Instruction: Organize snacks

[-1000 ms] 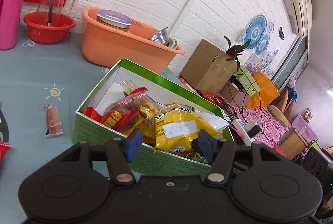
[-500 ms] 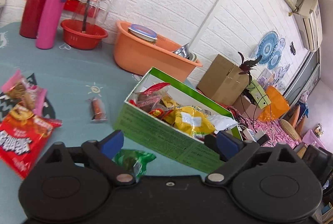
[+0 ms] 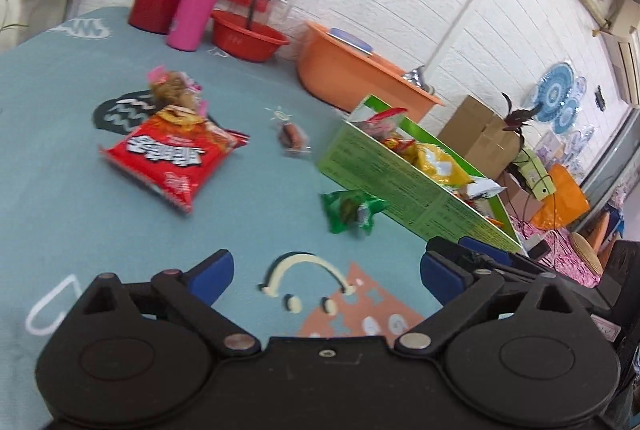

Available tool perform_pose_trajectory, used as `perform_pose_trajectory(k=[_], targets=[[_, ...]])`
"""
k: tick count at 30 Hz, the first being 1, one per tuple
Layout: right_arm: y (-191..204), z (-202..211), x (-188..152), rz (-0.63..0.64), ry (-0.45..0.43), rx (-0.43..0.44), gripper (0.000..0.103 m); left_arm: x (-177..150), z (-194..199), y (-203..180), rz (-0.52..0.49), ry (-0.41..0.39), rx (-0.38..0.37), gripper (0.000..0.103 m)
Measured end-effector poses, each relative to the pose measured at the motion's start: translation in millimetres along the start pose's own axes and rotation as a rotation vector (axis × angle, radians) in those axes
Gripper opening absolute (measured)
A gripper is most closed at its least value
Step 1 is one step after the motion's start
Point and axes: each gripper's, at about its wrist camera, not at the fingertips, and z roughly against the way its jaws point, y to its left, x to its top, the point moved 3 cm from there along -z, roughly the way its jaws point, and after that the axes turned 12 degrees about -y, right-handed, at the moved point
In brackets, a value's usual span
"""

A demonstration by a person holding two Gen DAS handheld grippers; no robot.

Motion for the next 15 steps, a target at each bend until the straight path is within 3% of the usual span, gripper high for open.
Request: perform_pose_trajectory(k=[5, 11, 12, 15], targets=[[19.7, -42.2, 3.0, 0.037, 0.023, 0.048, 0.103, 15.5, 3.8, 8.4, 0.005, -0.036, 0.000, 0.103], [19.6, -84.8, -5.1, 0.021, 0.080, 0.020, 0.102, 36.9, -20.6, 5.1, -0.050, -0.055, -0.015, 0.103], [17.4, -86.7, -7.5, 0.006, 0.104, 0.023, 0.061, 40.5, -27.0, 5.3, -0.050, -0.056, -0.015, 0.103], [10.1, -79.2, -10.3, -0.039, 0.104, 0.038, 0.059, 55.6, -54.0, 7.4, -0.015, -0.054, -0.017, 0.103]])
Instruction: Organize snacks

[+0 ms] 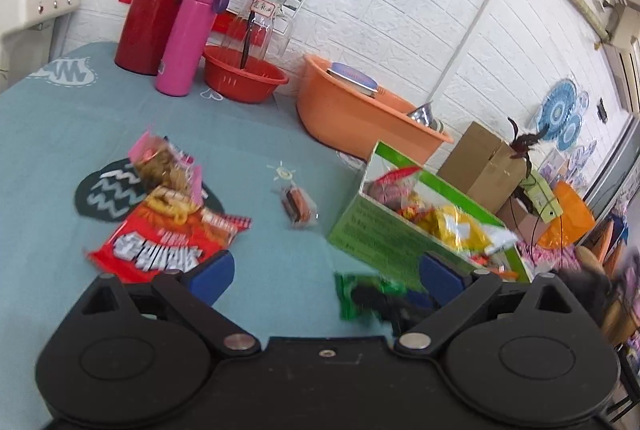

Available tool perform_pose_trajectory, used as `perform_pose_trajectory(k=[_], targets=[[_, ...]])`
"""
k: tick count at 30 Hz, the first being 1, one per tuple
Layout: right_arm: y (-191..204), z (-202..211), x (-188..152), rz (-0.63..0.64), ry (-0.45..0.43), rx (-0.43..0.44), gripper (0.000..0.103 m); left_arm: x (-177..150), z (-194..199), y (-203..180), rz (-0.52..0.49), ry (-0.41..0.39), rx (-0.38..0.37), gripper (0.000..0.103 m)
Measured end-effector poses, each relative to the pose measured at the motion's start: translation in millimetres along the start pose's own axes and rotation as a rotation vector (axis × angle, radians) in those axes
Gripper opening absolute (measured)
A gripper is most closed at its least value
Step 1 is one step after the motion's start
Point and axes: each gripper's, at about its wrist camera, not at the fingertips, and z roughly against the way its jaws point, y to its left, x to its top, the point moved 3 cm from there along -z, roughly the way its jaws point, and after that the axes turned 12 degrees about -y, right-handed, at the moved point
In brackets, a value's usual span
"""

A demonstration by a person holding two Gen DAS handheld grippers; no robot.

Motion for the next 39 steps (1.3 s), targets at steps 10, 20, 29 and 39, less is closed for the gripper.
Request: perform_pose_trajectory(k=[10, 20, 29, 39], targets=[[-21.6, 4.3, 0.5, -0.114, -0.007, 0.032, 0.060, 24.0, -116.2, 18.7, 0.130, 0.080, 0.064, 0.095], [-18.2, 5.7, 0.6, -0.084, -0.007, 0.032, 0.061, 10.6, -166.8, 28.6, 0.083, 0.180, 0.121, 0.037], [-22.2, 3.9, 1.5, -0.094, -0.002, 0.051, 0.059, 3.1, -154.3, 19.9, -0.031, 0.208, 0.158, 0.034], [-28.4, 37.5, 20.6, -0.086, -0.198, 0.041, 0.059, 38.8, -101.0, -21.8, -0.077, 0.114, 0.109, 0.034]])
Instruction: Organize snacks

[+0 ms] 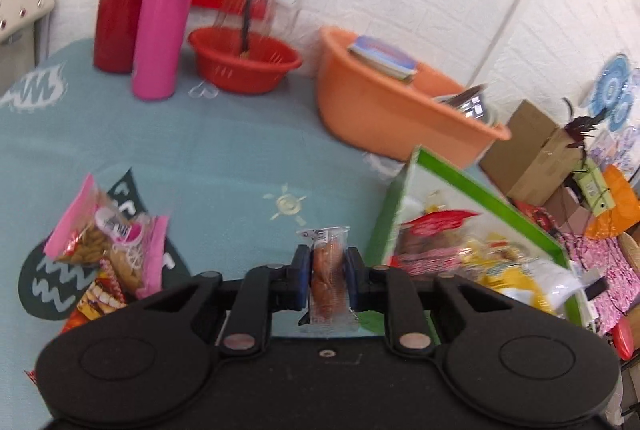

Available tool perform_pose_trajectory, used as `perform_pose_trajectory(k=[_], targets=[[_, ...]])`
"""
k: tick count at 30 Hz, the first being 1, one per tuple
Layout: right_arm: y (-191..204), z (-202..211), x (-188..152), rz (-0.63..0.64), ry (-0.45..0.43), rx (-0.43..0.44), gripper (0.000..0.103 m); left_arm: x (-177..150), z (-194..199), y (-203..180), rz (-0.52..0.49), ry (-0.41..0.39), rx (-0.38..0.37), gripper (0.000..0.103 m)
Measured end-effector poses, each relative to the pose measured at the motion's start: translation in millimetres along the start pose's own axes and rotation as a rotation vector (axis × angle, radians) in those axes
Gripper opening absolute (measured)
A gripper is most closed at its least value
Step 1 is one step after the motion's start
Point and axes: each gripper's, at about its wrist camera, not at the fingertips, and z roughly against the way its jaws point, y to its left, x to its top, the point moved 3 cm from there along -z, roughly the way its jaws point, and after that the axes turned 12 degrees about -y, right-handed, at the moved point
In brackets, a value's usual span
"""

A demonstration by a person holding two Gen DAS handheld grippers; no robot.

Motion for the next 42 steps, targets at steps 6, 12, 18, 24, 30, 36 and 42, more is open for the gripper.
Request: perform_pose_trajectory(k=[6, 12, 18, 24, 30, 36, 42], targets=[[-19.8, 33.6, 26.0, 0.008, -0.251, -0.118, 0.059, 15.9, 13.4, -52.9, -0.053, -0.067, -0.115, 0.034], [-49.6, 45.1, 36.9, -0.012, -0.332, -0.317, 0.059, 15.7, -5.4, -97.1, -0.081, -0.086, -0.201, 0.034], [-60.3, 40.5, 34.4, 0.027, -0.281, -0.444, 0.061, 6.2, -35.1, -116.7, -0.062, -0.062, -0.248, 0.036], [-60.8, 35.5, 25.9, 0.053, -0.258, -0.510, 0.103, -7.3, -50.9, -112.0, -0.038, -0.061, -0.254, 0.103], [-54.8, 33.5, 24.5, 0.089, -0.257, -0.484, 0.103, -9.7, -41.9, -102.8, -0.039, -0.065, -0.227, 0.103], [-58.8, 36.8, 26.0, 0.034, -0.281, -0.457, 0.103, -7.0, 6.1, -81.4, -0.037, -0.099, -0.201, 0.103], [-43.1, 38.6, 25.0, 0.021, -0.260, -0.400, 0.103, -25.4, 93.3, -27.8, -0.024, -0.162, -0.115, 0.103]])
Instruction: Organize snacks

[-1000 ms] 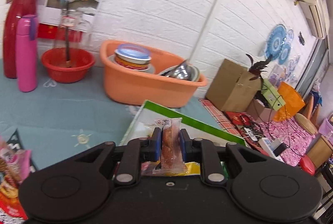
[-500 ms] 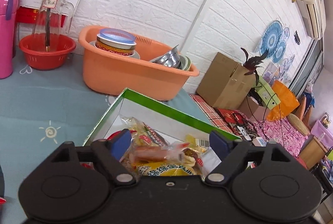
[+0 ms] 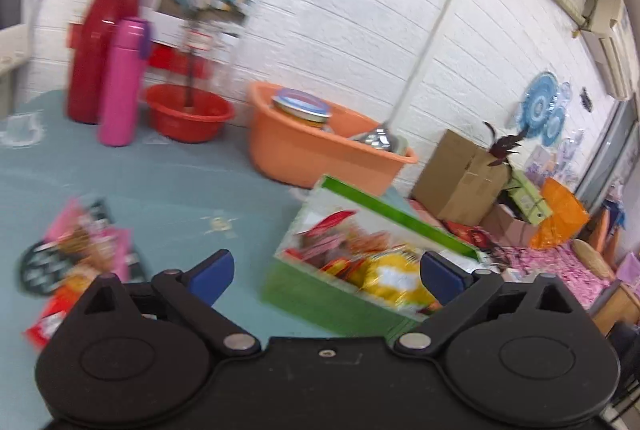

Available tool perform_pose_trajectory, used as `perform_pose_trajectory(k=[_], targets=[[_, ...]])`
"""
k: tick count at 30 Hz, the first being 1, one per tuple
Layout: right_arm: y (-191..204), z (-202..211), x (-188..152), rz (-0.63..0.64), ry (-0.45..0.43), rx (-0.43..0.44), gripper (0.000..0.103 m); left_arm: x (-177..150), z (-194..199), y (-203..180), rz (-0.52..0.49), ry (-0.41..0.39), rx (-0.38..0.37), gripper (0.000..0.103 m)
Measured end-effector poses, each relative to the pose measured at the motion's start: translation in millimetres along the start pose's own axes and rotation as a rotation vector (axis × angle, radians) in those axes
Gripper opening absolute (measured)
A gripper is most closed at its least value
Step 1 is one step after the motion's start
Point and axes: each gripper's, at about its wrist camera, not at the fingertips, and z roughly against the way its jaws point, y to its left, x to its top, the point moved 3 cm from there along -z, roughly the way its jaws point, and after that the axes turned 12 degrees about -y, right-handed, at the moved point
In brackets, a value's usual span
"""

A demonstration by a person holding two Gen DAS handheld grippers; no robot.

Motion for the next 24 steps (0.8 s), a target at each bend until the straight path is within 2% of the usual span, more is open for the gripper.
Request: perform_pose_trajectory(k=[2, 4, 6, 8, 11, 15, 19, 22, 24], targets=[[8.6, 7.6, -0.5, -0.012, 0.032, 0.046, 0.103, -7.9, 22.1, 20.4, -0.002, -0.001, 0.052, 0.103], [19.3, 16.9, -1.3, -0.033, 0.082, 0.120, 0.103, -15.3, 38.5, 46.6, 0.011, 0.007, 0.135, 0.103], [29.9, 26.4, -2.3, -0.035, 0.114, 0.182, 0.103, -20.4, 50.3, 74.8, 0.056, 0.012, 0.222, 0.103], [40.6, 34.4, -3.5, -0.014, 0.134, 0.214, 0.103, -21.4, 57.9, 97.7, 0.119, 0.009, 0.278, 0.103], [56.5, 44.8, -6.5, 0.026, 0.156, 0.252, 0.103, -17.2, 60.8, 112.6, 0.130, -0.016, 0.291, 0.103], [70.9, 55.3, -12.7, 0.067, 0.186, 0.286, 0.103, -10.3, 41.1, 126.3, 0.104, -0.043, 0.294, 0.103], [74.5, 62.6, -16.6, 0.102, 0.208, 0.292, 0.103, -16.9, 10.3, 140.3, 0.082, -0.012, 0.291, 0.103], [72.9, 64.1, -18.2, 0.113, 0.218, 0.277, 0.103, -23.3, -6.4, 149.0, 0.113, 0.024, 0.296, 0.103], [72.1, 63.9, -19.6, 0.110, 0.224, 0.267, 0.103, -27.5, -12.2, 149.1, 0.119, 0.046, 0.271, 0.103]])
